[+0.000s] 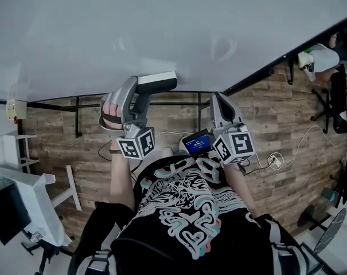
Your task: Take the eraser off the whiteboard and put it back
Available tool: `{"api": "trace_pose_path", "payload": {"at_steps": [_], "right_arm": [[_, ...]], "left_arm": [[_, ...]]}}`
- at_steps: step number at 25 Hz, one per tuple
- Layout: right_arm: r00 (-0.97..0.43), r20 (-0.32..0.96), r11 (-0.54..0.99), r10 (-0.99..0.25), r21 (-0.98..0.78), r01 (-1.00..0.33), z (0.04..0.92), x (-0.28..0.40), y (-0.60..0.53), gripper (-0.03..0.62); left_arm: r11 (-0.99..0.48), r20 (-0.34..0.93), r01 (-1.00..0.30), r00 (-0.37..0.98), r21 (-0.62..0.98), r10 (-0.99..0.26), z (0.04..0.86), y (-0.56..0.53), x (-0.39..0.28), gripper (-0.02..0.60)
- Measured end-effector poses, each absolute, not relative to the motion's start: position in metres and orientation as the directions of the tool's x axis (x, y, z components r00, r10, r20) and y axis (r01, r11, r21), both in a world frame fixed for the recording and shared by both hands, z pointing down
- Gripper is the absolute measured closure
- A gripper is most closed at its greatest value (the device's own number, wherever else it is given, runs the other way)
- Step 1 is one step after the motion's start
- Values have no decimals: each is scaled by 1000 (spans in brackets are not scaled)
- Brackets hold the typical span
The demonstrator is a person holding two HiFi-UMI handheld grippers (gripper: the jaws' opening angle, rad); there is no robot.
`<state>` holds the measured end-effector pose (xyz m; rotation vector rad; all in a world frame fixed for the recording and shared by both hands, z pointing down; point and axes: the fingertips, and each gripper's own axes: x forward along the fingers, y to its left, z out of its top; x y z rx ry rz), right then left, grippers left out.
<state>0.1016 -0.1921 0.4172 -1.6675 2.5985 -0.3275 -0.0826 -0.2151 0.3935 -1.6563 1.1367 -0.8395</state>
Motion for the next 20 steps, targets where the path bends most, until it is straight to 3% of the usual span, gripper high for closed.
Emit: {"api": "trace_pose_path", "payload": {"at_steps": [20], "right_arm": [[-443,82,421,-893,-194,-886,418,99,-208,566]], "left_arm": [[-139,40,-324,295,-936,-955,399,-229,-90,272]]}}
